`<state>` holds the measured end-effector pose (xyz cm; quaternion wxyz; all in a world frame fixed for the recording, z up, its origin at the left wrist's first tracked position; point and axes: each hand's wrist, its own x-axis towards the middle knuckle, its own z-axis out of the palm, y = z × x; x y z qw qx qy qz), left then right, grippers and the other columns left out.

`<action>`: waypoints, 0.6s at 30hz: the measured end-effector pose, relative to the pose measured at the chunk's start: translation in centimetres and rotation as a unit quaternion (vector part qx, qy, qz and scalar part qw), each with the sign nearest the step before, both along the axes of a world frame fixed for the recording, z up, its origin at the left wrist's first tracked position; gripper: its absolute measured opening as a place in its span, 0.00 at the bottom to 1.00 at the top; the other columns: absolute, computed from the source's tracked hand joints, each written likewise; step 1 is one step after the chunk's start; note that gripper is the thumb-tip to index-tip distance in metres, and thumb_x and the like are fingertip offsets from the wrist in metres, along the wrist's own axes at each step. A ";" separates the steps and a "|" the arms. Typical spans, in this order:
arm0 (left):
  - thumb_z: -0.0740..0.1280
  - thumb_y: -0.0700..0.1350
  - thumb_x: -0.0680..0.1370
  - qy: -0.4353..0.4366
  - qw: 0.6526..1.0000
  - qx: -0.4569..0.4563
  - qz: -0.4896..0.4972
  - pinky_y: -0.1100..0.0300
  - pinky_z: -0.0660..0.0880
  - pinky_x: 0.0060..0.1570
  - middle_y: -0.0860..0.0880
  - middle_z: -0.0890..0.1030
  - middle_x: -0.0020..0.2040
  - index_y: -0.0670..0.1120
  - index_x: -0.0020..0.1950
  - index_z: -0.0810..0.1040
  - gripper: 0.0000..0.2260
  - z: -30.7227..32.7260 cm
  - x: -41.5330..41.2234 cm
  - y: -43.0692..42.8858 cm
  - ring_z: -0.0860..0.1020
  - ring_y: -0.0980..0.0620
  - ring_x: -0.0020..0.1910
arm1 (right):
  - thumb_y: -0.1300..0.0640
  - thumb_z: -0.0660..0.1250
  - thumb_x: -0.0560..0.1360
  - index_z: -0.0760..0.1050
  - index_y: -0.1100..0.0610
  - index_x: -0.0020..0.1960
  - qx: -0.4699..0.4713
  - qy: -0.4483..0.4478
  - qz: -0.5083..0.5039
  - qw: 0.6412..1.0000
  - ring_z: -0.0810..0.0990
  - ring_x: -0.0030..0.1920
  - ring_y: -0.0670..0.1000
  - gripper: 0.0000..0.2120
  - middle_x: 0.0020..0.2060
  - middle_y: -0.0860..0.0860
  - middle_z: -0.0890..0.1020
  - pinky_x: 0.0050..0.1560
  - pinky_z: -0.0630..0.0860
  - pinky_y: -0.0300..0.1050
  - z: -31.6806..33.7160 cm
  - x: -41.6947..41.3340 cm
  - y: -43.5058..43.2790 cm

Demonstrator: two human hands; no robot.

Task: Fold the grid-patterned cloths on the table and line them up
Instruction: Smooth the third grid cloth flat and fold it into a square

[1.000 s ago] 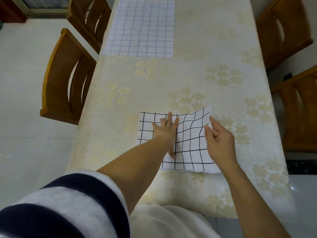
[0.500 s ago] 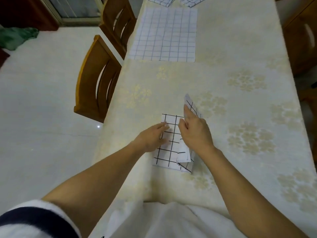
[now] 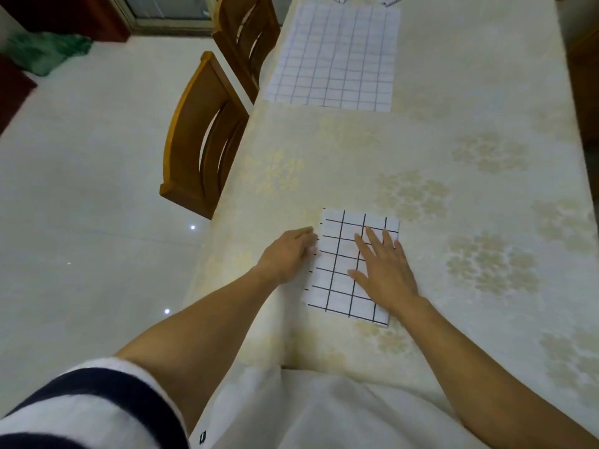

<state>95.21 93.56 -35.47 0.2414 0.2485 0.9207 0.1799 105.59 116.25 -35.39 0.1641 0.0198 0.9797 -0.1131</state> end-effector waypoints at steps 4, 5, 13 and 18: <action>0.60 0.56 0.84 -0.007 0.999 -0.034 0.003 0.50 0.65 0.73 0.52 0.63 0.80 0.51 0.78 0.66 0.23 0.2 0.3 0.7 0.63 0.46 0.76 | 0.34 0.50 0.80 0.36 0.46 0.80 0.016 -0.056 0.011 0.998 0.36 0.79 0.59 0.37 0.80 0.49 0.39 0.78 0.40 0.58 -0.7 -0.2 0.0; 0.59 0.56 0.85 -0.010 0.999 -0.041 0.007 0.50 0.65 0.72 0.52 0.63 0.80 0.51 0.78 0.66 0.23 0.4 0.1 0.8 0.63 0.46 0.76 | 0.34 0.49 0.81 0.36 0.46 0.80 0.020 -0.060 0.012 0.998 0.36 0.79 0.59 0.37 0.80 0.48 0.39 0.78 0.40 0.59 -0.8 -0.3 -0.1; 0.60 0.53 0.84 -0.016 0.997 -0.076 -0.004 0.48 0.71 0.67 0.49 0.67 0.77 0.48 0.78 0.64 0.23 1.5 -0.1 1.2 0.66 0.45 0.74 | 0.32 0.48 0.80 0.35 0.46 0.80 0.037 -0.056 0.012 0.998 0.36 0.79 0.60 0.38 0.80 0.48 0.37 0.78 0.40 0.61 -1.2 -0.8 -0.7; 0.71 0.53 0.79 0.037 0.996 -0.024 0.074 0.51 0.72 0.64 0.46 0.68 0.75 0.45 0.75 0.66 0.28 2.2 1.4 3.2 0.72 0.43 0.69 | 0.33 0.53 0.79 0.46 0.50 0.81 -0.033 0.012 0.001 0.999 0.45 0.80 0.56 0.38 0.80 0.48 0.48 0.79 0.44 0.57 -1.1 -0.8 0.0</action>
